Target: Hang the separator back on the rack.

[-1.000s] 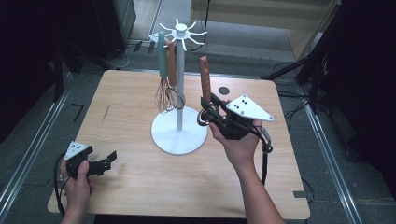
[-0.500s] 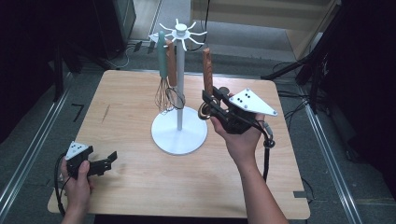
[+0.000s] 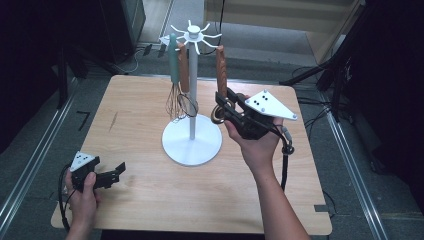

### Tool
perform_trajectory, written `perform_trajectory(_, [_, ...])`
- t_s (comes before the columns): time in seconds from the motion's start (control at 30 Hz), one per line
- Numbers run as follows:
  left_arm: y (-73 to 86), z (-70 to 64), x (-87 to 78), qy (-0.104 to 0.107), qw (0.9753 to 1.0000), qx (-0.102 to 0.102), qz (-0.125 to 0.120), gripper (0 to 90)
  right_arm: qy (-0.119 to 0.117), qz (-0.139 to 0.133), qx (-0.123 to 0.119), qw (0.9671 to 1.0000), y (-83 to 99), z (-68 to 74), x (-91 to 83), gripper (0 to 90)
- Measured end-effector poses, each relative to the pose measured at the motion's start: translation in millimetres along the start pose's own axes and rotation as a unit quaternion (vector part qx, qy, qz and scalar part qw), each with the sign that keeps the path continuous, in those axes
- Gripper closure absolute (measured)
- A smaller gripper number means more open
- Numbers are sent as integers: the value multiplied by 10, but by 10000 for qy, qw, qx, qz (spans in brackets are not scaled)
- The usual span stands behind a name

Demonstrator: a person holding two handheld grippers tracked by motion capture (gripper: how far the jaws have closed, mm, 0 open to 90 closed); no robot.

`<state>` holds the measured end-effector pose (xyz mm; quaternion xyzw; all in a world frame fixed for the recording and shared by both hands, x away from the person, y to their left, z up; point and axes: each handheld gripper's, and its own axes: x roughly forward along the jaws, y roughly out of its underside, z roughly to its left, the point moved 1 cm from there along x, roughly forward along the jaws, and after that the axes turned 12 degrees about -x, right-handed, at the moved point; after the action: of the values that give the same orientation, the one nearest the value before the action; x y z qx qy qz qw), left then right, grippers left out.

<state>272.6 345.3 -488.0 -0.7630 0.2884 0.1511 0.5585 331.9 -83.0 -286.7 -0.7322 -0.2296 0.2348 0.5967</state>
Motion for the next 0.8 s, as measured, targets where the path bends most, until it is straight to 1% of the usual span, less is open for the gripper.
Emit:
perform_trajectory(0.17, [0, 1, -1, 0, 10000, 1, -2, 0, -12, -25, -1, 10000, -25, -7, 30, 712])
perform_trajectory(0.2, [0, 1, -1, -1, 10000, 1, 0, 0, -22, -25, 37, 10000, -32, -11, 40, 712])
perform_trajectory(0.27, [0, 1, -1, -1, 10000, -1, -1, 0, -49, -43, 22, 10000, -36, -26, 51, 712])
perform_trajectory(0.33, [0, 1, 0, -1, 10000, 2, -2, 0, -64, -49, 62, 9999, -39, -28, 54, 712])
perform_trajectory(0.37, [0, 1, 0, -2, 10000, -2, -3, 0, -110, -37, 90, 9999, -45, -37, 61, 712])
perform_trajectory(0.47, [-1, 2, 0, -2, 10000, 0, -3, 0, -151, -46, 122, 9998, -51, -49, 72, 711])
perform_trajectory(0.67, [0, 2, -4, 7, 10000, 4, 4, 0, -360, -35, 247, 9990, -71, -64, 100, 712])
perform_trajectory(0.8, [-1, 2, -4, 4, 10000, 0, -1, 0, -393, -3, 317, 9987, -65, -67, 120, 712])
